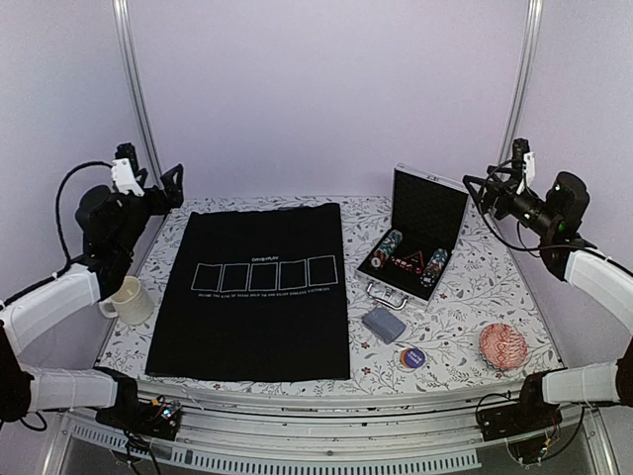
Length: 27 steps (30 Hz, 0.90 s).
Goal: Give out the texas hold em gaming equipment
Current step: Pick up the small blind button and big blind button from the corner of the board.
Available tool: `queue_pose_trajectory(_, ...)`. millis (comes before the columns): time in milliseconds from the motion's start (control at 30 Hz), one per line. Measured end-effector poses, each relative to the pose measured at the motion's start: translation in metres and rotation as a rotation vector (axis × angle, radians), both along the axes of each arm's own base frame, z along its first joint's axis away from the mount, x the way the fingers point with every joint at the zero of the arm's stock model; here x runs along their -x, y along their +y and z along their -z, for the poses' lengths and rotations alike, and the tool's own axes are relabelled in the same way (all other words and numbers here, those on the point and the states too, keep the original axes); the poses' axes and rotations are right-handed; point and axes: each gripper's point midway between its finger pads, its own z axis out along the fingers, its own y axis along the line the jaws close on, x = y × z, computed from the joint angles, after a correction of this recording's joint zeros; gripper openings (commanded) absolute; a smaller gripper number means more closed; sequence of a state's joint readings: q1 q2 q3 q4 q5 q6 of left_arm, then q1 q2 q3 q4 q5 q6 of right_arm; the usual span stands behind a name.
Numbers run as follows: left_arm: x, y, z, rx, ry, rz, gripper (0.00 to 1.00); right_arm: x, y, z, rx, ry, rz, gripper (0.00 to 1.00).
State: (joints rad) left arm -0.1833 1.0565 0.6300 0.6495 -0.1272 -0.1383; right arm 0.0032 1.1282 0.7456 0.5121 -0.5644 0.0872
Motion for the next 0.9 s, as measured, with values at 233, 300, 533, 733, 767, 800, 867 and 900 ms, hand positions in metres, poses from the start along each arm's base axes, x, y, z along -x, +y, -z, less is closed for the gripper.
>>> queue_pose_trajectory(233, -0.012, -0.098, 0.015, -0.071, 0.223, 0.342, 0.98, 0.009, 0.073, 0.005, 0.049, 0.146, -0.257, 0.99)
queue_pose_trajectory(300, -0.01, -0.119, 0.026, -0.089, 0.282, 0.421, 0.98, 0.007, 0.091, 0.009, 0.082, 0.18, -0.283, 0.99)
queue_pose_trajectory(533, 0.004, -0.159, 0.05, -0.128, 0.449, 0.593, 0.98, -0.01, 0.159, 0.072, 0.321, 0.392, -0.31, 0.99)
queue_pose_trajectory(733, 0.006, -0.167, 0.074, -0.172, 0.561, 0.618, 0.98, -0.015, 0.179, 0.152, 0.521, 0.597, -0.289, 0.99)
queue_pose_trajectory(767, 0.005, -0.167, 0.083, -0.178, 0.589, 0.616, 0.98, -0.016, 0.181, 0.162, 0.55, 0.626, -0.288, 0.99)
queue_pose_trajectory(800, 0.005, -0.167, 0.091, -0.182, 0.616, 0.616, 0.98, -0.015, 0.183, 0.17, 0.57, 0.648, -0.288, 0.99)
queue_pose_trajectory(867, 0.006, -0.167, 0.107, -0.189, 0.672, 0.617, 0.98, -0.011, 0.186, 0.183, 0.613, 0.696, -0.286, 0.99)
queue_pose_trajectory(900, 0.007, -0.168, 0.114, -0.195, 0.697, 0.62, 0.98, -0.006, 0.185, 0.188, 0.636, 0.719, -0.281, 0.99)
